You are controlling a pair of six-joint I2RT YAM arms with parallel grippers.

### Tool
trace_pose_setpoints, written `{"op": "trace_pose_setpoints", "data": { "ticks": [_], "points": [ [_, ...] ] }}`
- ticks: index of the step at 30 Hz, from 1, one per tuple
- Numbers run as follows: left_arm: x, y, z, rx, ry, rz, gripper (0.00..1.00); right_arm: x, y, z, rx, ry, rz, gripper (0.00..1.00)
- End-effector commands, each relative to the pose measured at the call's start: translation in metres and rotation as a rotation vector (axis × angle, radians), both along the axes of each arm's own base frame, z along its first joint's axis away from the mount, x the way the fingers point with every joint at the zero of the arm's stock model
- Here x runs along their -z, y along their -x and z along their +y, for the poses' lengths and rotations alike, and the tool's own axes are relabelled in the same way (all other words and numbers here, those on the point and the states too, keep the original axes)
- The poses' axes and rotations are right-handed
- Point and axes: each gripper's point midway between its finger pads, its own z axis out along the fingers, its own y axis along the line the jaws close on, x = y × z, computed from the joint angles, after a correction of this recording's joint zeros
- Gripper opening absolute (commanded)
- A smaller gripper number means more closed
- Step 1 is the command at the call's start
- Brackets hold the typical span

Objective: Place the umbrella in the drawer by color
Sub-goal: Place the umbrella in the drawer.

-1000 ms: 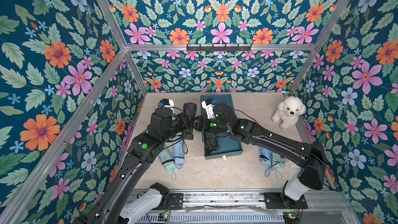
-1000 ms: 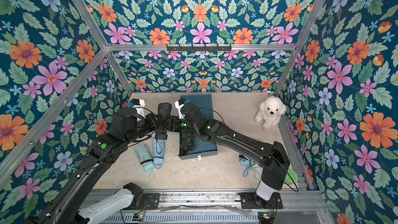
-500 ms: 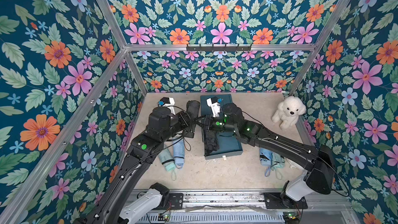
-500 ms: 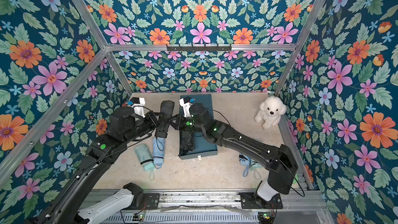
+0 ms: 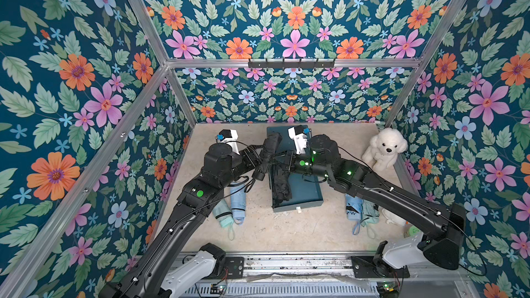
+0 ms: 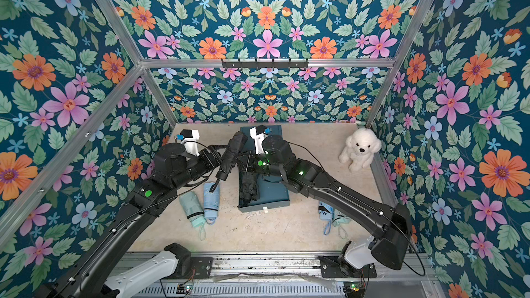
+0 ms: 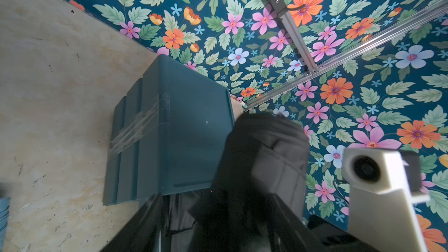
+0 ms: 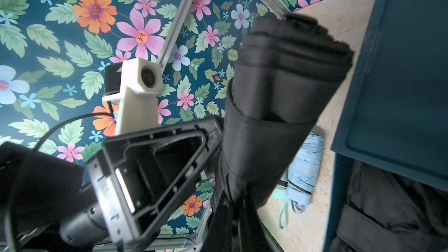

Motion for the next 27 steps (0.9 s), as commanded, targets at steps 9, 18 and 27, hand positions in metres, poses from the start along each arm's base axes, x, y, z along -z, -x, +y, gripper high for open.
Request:
{"op": "trace_pose_setpoints", "data": {
  "ticks": [9,18,27],
  "points": [
    [0.026,-0.034,-0.023,0.052,-0.069,-0.034,0.75,0.023,0.062,-0.087,-0.001,0.162,0.263,0.00],
    [0.072,-0.055,-0.030,0.044,-0.153,0.036,0.76,0.055,0.064,-0.084,-0.072,0.118,0.422,0.00],
    [0.109,-0.065,-0.031,0.043,-0.233,0.100,0.69,0.084,0.042,-0.090,-0.089,0.110,0.511,0.00]
  ]
}}
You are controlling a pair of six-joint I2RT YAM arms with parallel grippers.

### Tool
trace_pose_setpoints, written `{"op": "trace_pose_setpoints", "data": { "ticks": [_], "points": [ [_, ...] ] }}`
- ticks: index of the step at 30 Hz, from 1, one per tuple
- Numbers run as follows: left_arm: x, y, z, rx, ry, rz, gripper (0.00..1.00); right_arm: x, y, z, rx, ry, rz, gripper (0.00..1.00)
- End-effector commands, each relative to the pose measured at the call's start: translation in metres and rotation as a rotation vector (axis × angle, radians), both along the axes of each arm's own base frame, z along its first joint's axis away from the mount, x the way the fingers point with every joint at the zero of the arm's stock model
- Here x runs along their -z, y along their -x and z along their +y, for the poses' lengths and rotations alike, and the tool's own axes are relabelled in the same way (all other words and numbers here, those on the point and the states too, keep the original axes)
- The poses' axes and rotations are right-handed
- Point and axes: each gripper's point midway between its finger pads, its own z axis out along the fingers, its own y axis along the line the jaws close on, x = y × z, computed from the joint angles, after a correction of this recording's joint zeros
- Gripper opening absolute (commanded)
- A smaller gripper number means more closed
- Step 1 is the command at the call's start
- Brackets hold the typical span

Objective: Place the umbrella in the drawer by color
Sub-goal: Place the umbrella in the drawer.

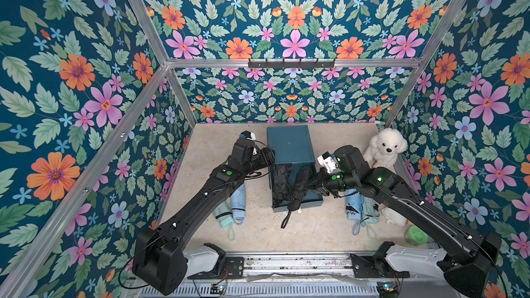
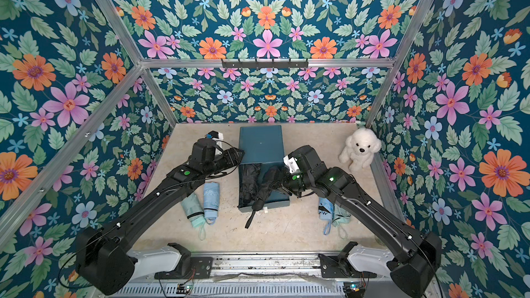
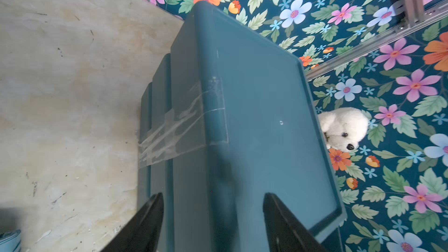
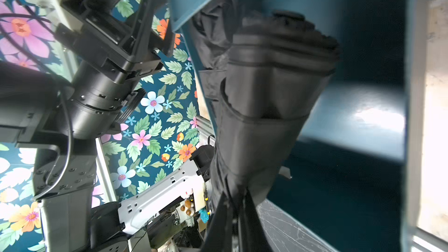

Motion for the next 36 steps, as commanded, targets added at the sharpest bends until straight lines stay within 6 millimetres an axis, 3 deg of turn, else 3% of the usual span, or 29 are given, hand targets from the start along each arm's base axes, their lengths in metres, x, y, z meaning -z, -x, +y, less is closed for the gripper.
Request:
{"op": "trace_pose_setpoints", "data": {
  "ticks": [1,8,16,18,21,23,24,32,36],
  "points": [
    [0.002,-0.006,0.000,0.001,-0.025,-0.024,0.68,-0.016,-0.005,0.012,-0.059,-0.082,-0.034,0.00],
    [0.022,-0.007,0.001,0.008,-0.068,0.008,0.55,-0.001,-0.031,0.006,-0.053,-0.032,-0.035,0.00],
    [0.030,-0.004,0.004,0.013,-0.101,0.016,0.48,0.013,-0.050,0.007,-0.059,0.030,-0.047,0.00],
    [0.030,-0.004,0.004,0.015,-0.103,0.017,0.48,0.016,-0.055,0.003,-0.045,0.069,-0.065,0.11],
    [0.031,-0.003,0.004,0.022,-0.104,0.018,0.47,0.019,-0.059,-0.005,-0.014,0.124,-0.088,0.35],
    [0.033,-0.003,0.004,0.027,-0.111,0.021,0.46,0.021,-0.061,-0.012,0.008,0.161,-0.101,0.57],
    [0.034,-0.003,0.004,0.028,-0.115,0.023,0.46,0.022,-0.061,-0.014,0.014,0.169,-0.105,0.58],
    [0.037,-0.004,0.003,0.033,-0.126,0.023,0.44,0.031,-0.068,-0.026,0.048,0.290,-0.158,0.51],
    [0.038,-0.006,0.003,0.035,-0.136,0.026,0.42,0.041,-0.072,-0.021,0.038,0.368,-0.177,0.34]
  ]
}}
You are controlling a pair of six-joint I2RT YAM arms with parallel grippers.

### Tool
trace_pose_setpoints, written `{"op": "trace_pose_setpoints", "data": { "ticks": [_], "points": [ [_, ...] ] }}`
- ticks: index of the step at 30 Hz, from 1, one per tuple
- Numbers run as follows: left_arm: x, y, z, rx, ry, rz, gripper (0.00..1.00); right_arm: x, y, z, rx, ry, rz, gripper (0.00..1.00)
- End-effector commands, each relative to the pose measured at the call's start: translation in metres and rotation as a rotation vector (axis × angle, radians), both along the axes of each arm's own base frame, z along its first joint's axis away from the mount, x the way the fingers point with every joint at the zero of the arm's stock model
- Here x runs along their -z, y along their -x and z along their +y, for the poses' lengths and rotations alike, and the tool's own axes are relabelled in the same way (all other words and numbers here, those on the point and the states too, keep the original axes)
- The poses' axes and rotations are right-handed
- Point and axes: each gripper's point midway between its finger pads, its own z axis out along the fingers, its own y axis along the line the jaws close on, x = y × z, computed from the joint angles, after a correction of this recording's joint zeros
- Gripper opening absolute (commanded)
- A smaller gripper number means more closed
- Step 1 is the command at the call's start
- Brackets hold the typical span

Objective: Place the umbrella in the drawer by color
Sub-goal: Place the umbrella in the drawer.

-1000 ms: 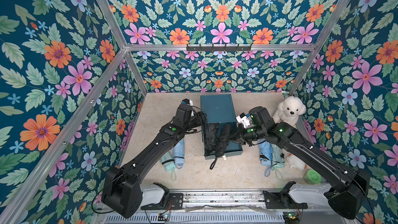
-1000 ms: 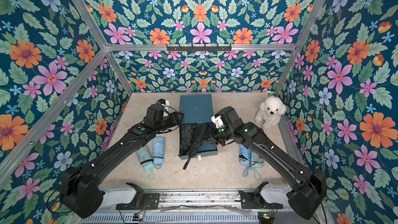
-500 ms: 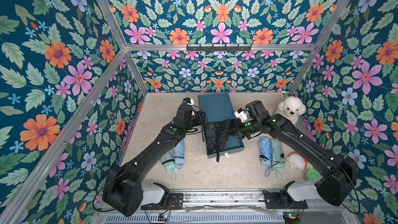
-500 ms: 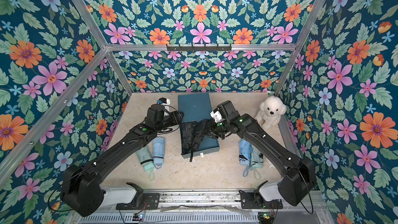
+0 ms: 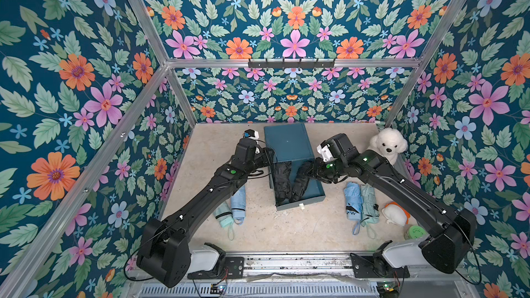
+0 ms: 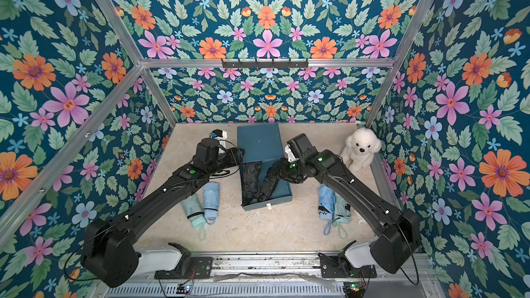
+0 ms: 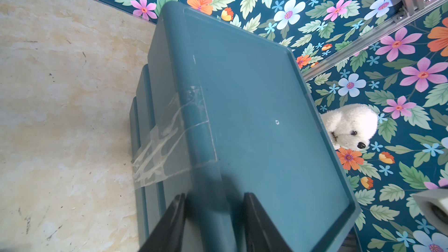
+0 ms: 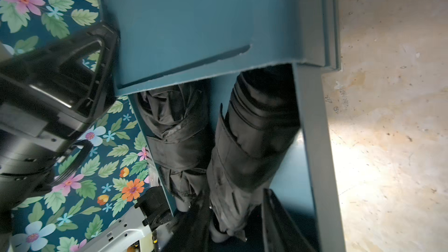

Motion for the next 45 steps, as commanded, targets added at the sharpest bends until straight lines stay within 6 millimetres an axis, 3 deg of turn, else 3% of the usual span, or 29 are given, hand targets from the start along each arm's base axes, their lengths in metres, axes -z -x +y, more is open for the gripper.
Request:
{"op": "trace_pose_setpoints", "data": {
  "ticks": [1,7,15,19,23,27,31,33,35,39,45],
  "points": [
    [0.032,0.010,0.009,0.004,-0.100,0.100,0.41,0.011,-0.007,-0.004,0.012,0.105,-0.042,0.30],
    [0.039,0.009,0.011,0.005,-0.130,0.109,0.34,0.013,-0.020,0.003,0.015,0.199,-0.103,0.04],
    [0.043,0.009,0.009,0.027,-0.152,0.114,0.29,0.019,-0.032,0.016,0.008,0.243,-0.136,0.02],
    [0.041,0.010,0.008,0.033,-0.147,0.112,0.29,0.020,-0.036,0.011,0.022,0.290,-0.153,0.14],
    [0.037,0.011,0.006,0.040,-0.130,0.112,0.34,-0.003,-0.026,0.011,0.010,0.307,-0.217,0.32],
    [0.032,0.010,0.005,0.030,-0.111,0.111,0.44,-0.034,0.002,0.022,-0.030,0.325,-0.330,0.46],
    [0.025,0.004,0.006,0.012,-0.085,0.105,0.52,-0.039,0.044,0.048,-0.092,0.253,-0.402,0.51],
    [0.021,0.001,0.008,0.005,-0.063,0.101,0.53,-0.039,0.056,0.057,-0.090,0.222,-0.432,0.50],
    [0.019,-0.003,0.008,0.005,-0.032,0.100,0.54,-0.039,0.057,0.062,-0.061,0.187,-0.445,0.45],
    [0.019,-0.008,0.011,0.006,-0.004,0.110,0.53,-0.036,0.061,0.089,-0.093,0.091,-0.417,0.25],
    [0.025,-0.009,0.010,0.015,-0.024,0.120,0.53,-0.023,0.072,0.132,-0.204,0.053,-0.313,0.11]
  ]
}}
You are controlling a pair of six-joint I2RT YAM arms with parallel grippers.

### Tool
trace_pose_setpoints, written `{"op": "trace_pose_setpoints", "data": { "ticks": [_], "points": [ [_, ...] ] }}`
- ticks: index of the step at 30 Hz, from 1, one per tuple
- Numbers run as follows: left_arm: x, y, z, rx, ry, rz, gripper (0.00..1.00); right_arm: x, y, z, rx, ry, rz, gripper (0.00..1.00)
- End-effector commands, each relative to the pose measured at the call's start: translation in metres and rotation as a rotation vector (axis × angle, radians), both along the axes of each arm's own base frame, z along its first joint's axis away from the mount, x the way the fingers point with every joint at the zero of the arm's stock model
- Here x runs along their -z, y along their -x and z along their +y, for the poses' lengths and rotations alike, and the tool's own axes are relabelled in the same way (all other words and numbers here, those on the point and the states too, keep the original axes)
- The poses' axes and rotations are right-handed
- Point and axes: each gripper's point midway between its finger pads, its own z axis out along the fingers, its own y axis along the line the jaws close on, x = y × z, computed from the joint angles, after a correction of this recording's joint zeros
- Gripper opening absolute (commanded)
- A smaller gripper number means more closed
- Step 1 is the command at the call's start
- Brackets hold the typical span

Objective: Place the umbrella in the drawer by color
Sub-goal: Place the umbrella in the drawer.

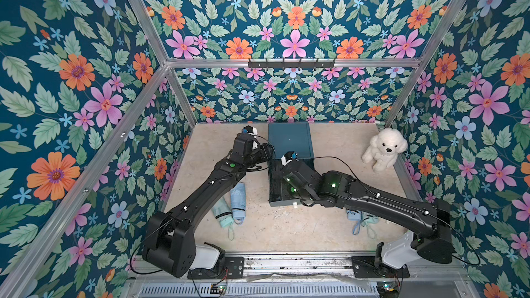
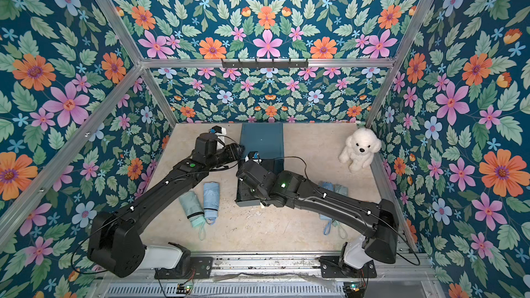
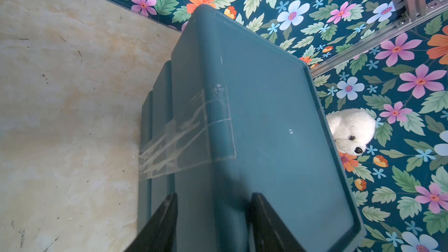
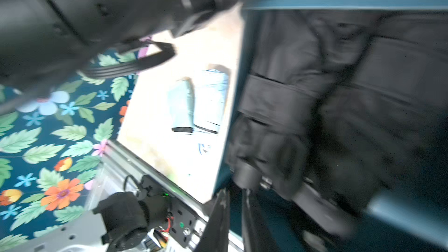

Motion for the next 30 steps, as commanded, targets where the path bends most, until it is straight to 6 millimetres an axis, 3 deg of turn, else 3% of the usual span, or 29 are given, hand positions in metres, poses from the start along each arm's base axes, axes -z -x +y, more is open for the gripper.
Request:
{"op": "trace_pose_setpoints", "data": {
  "ticks": [1,6,12,14,22,30],
  "points": [
    [0.025,0.009,0.006,0.001,-0.058,0.083,0.53,0.001,0.009,0.021,-0.057,-0.037,0.057,0.10],
    [0.027,0.012,0.008,-0.002,-0.058,0.085,0.52,0.011,0.014,0.026,-0.079,-0.003,0.080,0.05],
    [0.030,0.012,0.010,-0.002,-0.070,0.085,0.52,0.000,0.033,0.036,-0.133,-0.010,0.069,0.05],
    [0.029,0.012,0.010,-0.002,-0.070,0.084,0.52,0.016,0.039,0.043,-0.149,0.027,0.093,0.05],
    [0.029,0.012,0.010,-0.001,-0.074,0.082,0.51,0.040,0.035,0.027,-0.094,0.133,0.103,0.04],
    [0.030,0.012,0.011,-0.001,-0.082,0.082,0.50,0.029,0.029,0.016,-0.055,0.136,0.069,0.04]
  ]
}}
